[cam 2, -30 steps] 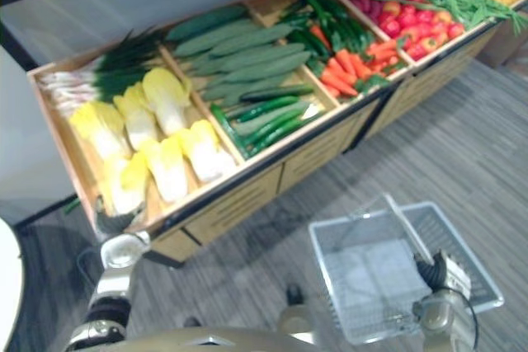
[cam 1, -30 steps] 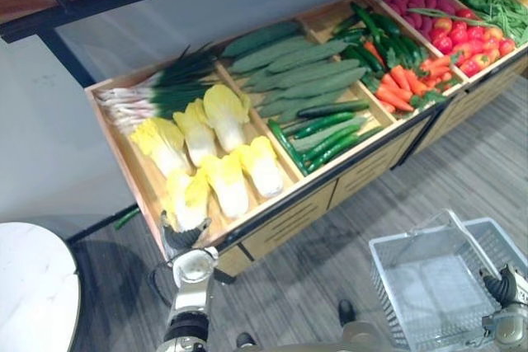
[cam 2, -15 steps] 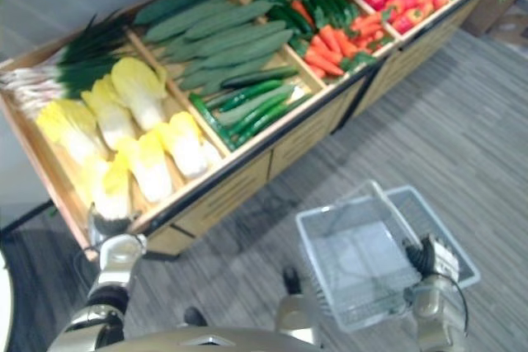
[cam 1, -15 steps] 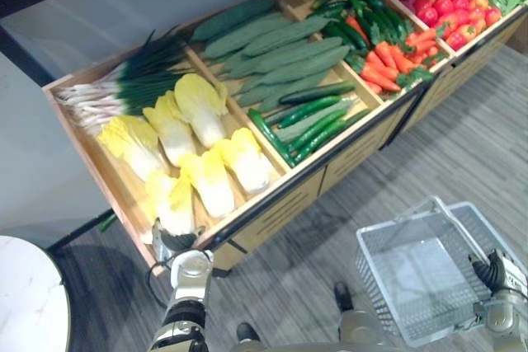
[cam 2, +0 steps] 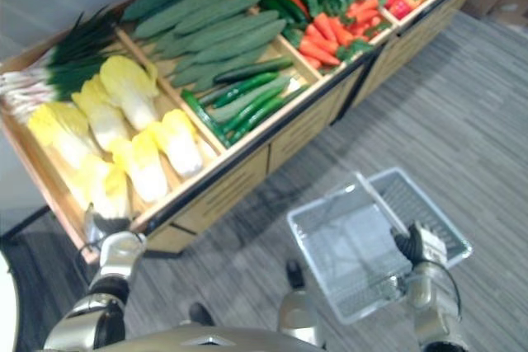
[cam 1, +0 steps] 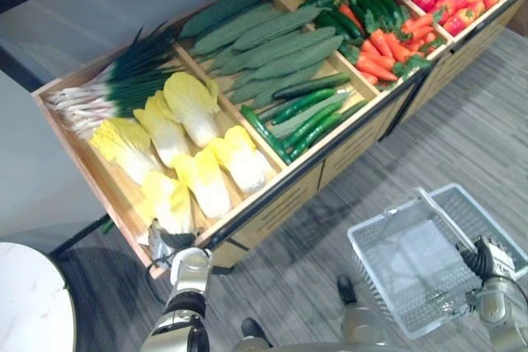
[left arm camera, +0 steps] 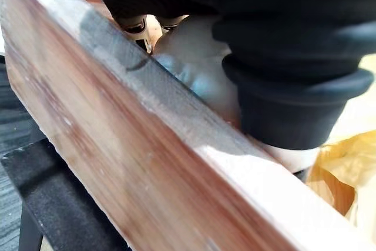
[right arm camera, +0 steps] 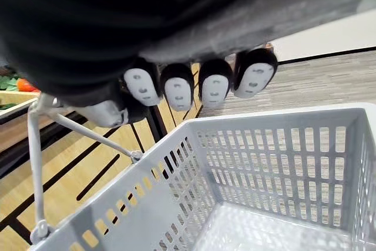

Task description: Pick vegetable in the basket

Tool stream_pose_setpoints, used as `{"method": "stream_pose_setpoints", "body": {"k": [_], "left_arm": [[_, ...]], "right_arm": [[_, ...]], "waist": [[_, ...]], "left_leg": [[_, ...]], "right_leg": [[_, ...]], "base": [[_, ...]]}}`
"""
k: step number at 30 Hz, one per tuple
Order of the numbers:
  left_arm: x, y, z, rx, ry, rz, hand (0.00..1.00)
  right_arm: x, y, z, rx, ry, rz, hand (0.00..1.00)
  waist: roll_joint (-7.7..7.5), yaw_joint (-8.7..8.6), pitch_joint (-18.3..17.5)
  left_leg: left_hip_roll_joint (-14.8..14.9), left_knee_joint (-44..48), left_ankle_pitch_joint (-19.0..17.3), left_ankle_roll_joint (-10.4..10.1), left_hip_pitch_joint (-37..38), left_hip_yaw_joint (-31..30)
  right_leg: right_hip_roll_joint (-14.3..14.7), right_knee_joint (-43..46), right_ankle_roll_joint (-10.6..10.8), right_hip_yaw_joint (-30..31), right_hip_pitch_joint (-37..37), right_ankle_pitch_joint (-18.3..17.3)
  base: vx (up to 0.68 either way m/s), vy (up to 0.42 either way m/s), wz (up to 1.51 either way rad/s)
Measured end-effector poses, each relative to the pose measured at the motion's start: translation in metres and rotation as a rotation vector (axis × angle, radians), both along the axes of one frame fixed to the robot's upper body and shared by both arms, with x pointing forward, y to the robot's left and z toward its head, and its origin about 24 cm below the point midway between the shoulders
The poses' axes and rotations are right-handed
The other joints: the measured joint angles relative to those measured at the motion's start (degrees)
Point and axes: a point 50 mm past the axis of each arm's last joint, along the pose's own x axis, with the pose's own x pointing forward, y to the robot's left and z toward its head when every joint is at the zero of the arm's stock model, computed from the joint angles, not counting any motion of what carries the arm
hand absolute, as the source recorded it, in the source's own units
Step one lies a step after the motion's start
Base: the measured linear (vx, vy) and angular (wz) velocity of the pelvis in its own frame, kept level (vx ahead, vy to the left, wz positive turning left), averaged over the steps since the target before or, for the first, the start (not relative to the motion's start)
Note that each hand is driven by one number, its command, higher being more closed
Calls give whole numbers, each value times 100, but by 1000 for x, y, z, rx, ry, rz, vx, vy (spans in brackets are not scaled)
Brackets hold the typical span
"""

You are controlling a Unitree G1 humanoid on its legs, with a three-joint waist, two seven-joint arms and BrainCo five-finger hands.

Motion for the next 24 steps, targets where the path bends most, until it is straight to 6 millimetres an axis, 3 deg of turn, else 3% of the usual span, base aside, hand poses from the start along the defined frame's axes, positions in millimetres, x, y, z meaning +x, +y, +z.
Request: {"method": "stream_pose_setpoints", "body": {"k": [7, 24], "left_arm": [[2, 9, 4, 36, 10, 3, 100], [4, 5, 3, -15, -30, 9, 100]], "right_arm": [[1, 7, -4, 6, 18, 30, 100], [-7, 7, -10, 2, 56, 31, 100]], "waist": [[-3, -6, 2], [-92, -25, 55]], "left_leg": [[3, 0, -1, -3, 3, 0], [7, -3, -3, -5, 221, -174]], "right_leg": [[1, -46, -36, -8, 21, 31], [-32, -59, -18, -205, 366, 43]], "base": [[0, 0, 0], [0, -12, 4]]}}
